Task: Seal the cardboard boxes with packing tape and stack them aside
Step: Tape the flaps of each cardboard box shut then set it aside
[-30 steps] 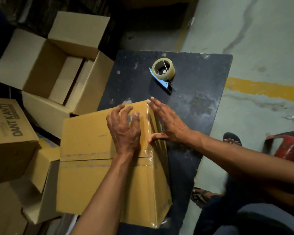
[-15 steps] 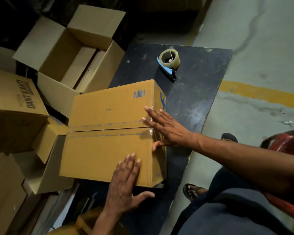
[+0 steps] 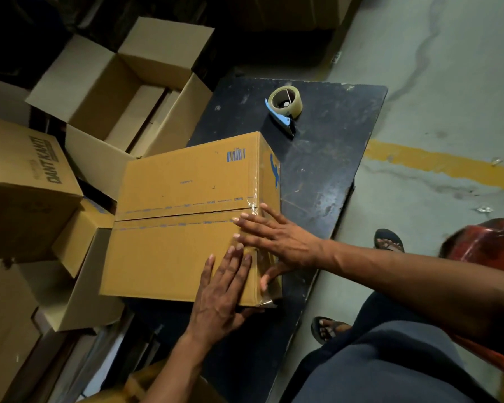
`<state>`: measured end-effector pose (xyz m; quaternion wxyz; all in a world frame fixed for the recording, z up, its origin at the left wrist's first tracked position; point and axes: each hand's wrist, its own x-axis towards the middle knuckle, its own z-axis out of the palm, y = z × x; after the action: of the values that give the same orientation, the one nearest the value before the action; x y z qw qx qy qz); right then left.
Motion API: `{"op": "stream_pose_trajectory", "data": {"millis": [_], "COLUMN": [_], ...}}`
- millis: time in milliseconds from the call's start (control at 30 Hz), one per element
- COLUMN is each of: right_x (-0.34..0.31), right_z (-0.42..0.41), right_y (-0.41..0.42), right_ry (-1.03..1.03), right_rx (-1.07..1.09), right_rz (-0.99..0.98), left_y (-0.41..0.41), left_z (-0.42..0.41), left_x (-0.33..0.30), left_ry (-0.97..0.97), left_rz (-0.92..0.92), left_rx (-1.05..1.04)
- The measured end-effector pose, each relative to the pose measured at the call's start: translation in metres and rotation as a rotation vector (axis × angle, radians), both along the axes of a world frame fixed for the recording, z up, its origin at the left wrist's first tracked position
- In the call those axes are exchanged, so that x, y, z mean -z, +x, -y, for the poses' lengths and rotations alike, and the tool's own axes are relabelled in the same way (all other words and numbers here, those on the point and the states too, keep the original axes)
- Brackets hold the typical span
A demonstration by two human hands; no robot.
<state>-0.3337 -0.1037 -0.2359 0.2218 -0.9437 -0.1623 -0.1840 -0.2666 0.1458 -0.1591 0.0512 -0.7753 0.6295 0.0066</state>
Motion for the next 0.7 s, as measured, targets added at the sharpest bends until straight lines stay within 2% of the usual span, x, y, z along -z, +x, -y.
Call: {"op": "stream_pose_trajectory", "data": {"millis": [67,133,233,467,700], "right_x": [0.002,-0.003,-0.011,0.007,0.002], "right_z": [0.011,0.018,0.009,0.003,0.01], "right_y": [-0.002,-0.004,-0.008,-0.017,-0.02], "right_ry": [-0.088,-0.068,0.036,-0.17,-0.125], "right_rx": [-0.037,-0.05,-0.014,-0.025,-0.084], "right_rz": [-0.014,-0.037,-0.042,-0.056,-0.107], "left_y": [0.001,0.002,-0.002,-0.01,-0.033], "left_z": [-0.001,-0.002,0.001,0.008,0.02], "left_x": [-0.006,-0.007,-0.002,0.005,0.009], "left_ry": [0.112,0.131,0.017,-0.201,-0.286], "left_rz": [0.034,0.047,0.0,-0.101,-0.198], "left_rx": [0.002,-0.004,-0.025,-0.131,-0.356]}}
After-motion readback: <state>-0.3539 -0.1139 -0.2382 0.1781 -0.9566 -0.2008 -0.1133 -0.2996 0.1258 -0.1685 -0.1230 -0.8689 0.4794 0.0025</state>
